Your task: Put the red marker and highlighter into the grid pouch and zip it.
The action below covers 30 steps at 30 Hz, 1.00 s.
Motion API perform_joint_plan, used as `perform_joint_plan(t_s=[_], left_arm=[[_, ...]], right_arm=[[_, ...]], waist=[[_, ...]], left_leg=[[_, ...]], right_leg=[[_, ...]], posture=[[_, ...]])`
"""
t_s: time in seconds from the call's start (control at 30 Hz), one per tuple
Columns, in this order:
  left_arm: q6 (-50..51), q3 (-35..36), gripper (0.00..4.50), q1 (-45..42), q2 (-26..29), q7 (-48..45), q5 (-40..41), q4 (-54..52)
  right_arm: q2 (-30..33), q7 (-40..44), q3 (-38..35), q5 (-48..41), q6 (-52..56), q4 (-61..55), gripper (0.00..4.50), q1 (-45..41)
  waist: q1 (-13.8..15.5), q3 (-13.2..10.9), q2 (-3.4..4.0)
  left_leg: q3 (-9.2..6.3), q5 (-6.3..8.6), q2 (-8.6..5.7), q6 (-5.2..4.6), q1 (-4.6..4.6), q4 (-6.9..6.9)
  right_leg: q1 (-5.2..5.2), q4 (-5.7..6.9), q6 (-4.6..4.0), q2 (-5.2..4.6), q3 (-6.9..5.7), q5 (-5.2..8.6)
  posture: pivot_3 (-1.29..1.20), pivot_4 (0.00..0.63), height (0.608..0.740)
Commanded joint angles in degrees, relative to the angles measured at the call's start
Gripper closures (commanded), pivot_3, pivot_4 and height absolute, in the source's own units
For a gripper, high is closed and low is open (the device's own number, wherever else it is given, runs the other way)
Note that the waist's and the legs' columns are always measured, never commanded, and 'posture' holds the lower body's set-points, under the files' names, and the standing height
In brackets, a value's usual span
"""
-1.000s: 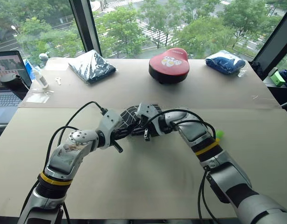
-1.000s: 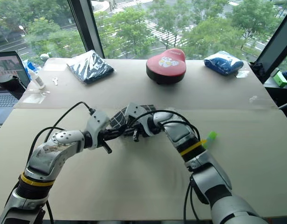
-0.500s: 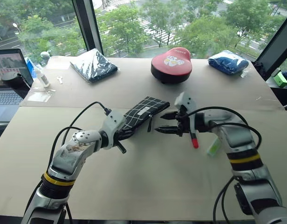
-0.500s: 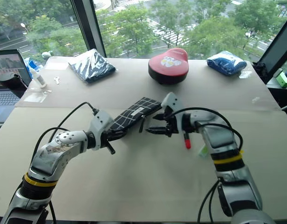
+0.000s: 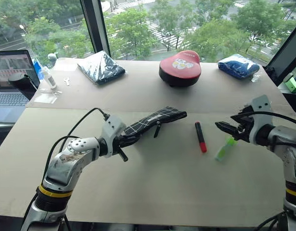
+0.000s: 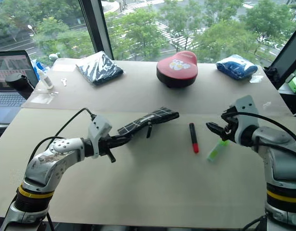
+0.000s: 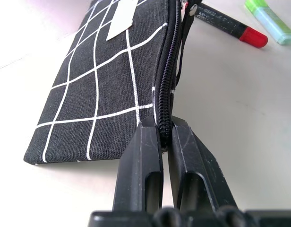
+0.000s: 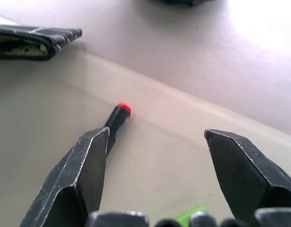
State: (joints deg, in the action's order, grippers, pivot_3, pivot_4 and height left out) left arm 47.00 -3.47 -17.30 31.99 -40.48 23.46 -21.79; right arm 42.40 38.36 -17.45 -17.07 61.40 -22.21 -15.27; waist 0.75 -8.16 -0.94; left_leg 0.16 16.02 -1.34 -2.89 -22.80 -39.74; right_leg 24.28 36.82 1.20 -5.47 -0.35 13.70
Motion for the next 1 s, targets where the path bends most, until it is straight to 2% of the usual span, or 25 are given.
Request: perform_joint_plan(t_s=[0.03, 0.2, 0.33, 0.47, 1.0], left_arm=[[-2.3, 0.9, 4.5, -0.1, 0.8, -0.7, 0.3, -0.6], [-3.1, 0.6, 4.5, -0.5, 0.6, -1.1, 0.3, 0.4], [-4.0, -0.4, 4.5, -0.9, 0.3, -1.8, 0.2, 1.6], [-4.9, -1.0, 4.5, -1.8, -0.6, -1.8, -0.1, 3.1], [-4.6, -0.9, 4.5, -0.8, -2.1, -0.2, 0.2, 2.3]], right_arm=[[1.2, -5.7, -3.7, 1.5, 5.4, -2.8, 0.88, 1.3], [-4.1, -14.3, -5.3, 3.1, 13.8, -8.6, 0.88, 3.4], [-12.1, -22.1, -8.3, 5.9, 22.1, -12.4, 0.88, 0.3], [-18.4, -26.3, -7.0, 7.3, 26.7, -16.5, 0.88, -1.3], [-24.4, -31.8, -3.3, 10.1, 25.4, -14.8, 0.88, -0.9]], waist=[[0.0, 0.0, 0.0], [0.0, 0.0, 0.0], [-0.2, 0.0, 0.0], [-0.1, 0.0, 0.01], [-0.4, 0.0, 0.01]], left_leg=[[0.04, 0.0, -0.02, -0.01, 0.01, -0.01], [0.07, -0.01, -0.03, -0.05, 0.01, -0.07], [0.08, -0.01, 0.03, -0.05, 0.02, -0.06], [0.1, -0.01, -0.03, -0.05, 0.04, -0.09], [0.11, -0.02, -0.1, -0.04, 0.1, -0.08]], right_leg=[[-0.01, 0.01, 0.0, -0.01, 0.01, 0.0], [-0.03, 0.0, 0.0, 0.04, -0.08, 0.0], [0.0, 0.08, 0.0, 0.14, -0.07, 0.0], [0.0, 0.12, 0.01, 0.14, -0.13, 0.0], [-0.01, 0.17, 0.01, 0.23, -0.14, 0.0]], posture=[[0.0, 0.15, 0.74], [0.0, 0.15, 0.74], [0.0, 0.15, 0.74], [0.0, 0.15, 0.74], [0.0, 0.15, 0.74]])
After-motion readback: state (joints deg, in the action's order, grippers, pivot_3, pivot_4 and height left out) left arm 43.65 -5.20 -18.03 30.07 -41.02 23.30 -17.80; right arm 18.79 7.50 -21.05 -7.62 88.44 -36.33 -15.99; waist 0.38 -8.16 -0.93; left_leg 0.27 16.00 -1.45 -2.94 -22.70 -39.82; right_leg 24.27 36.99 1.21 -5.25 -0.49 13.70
